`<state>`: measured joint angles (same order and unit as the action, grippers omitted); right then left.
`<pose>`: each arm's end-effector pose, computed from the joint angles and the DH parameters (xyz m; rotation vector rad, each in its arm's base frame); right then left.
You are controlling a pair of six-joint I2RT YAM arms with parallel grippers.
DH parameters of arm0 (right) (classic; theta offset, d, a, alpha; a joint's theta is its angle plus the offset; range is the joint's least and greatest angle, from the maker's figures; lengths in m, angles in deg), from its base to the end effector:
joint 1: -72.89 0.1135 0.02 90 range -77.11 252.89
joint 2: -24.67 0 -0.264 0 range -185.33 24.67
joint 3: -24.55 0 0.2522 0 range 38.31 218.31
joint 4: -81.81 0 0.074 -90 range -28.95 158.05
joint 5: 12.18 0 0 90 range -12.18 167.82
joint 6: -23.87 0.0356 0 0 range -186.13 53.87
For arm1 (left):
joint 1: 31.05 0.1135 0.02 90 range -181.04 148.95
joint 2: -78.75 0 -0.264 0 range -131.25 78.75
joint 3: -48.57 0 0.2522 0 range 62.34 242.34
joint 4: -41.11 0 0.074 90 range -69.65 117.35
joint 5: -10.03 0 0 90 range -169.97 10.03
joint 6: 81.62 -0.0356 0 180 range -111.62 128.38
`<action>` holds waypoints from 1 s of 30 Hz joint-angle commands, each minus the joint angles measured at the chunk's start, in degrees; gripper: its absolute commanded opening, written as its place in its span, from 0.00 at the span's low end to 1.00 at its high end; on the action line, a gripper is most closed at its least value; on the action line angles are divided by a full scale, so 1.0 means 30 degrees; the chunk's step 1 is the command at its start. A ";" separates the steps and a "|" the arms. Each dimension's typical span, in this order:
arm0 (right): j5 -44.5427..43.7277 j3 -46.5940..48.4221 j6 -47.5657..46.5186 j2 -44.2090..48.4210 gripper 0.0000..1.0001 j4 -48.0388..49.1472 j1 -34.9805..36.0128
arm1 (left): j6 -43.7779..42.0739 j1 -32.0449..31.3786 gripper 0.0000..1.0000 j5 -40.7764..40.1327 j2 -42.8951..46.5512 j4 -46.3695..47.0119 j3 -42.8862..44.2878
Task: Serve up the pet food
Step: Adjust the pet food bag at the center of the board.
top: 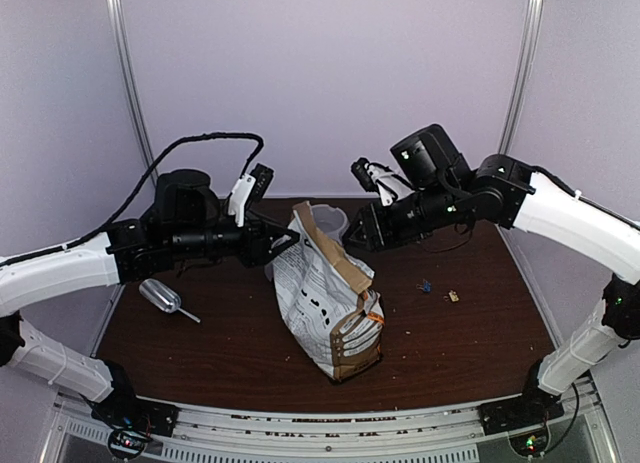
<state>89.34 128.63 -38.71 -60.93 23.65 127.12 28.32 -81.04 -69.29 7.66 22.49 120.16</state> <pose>0.1829 0.2660 0.3871 -0.6777 2.3452 0.9349 0.1815 -0.2265 0.3316 0.6513 1.9023 -0.9871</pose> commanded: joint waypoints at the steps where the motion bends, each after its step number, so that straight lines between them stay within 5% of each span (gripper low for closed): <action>1: -0.1540 -0.1092 0.0490 0.0361 0.28 0.0549 -0.0438 | 0.1168 -0.0165 0.43 -0.0091 0.0699 0.1949 0.0155; 22: 0.1308 -0.2537 0.1480 -0.0168 0.29 0.6761 0.1157 | 0.5024 -0.0326 0.56 -0.1019 0.0874 0.2476 -0.0177; 30: 0.1322 -0.2061 0.0997 -0.1177 0.29 0.6517 0.2027 | 0.5888 -0.0326 0.59 -0.1596 0.0442 0.2251 -0.0174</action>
<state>91.95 120.57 -34.78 -62.72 41.31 131.21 43.69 -81.74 -72.66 9.65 26.84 119.96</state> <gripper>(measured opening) 0.289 0.582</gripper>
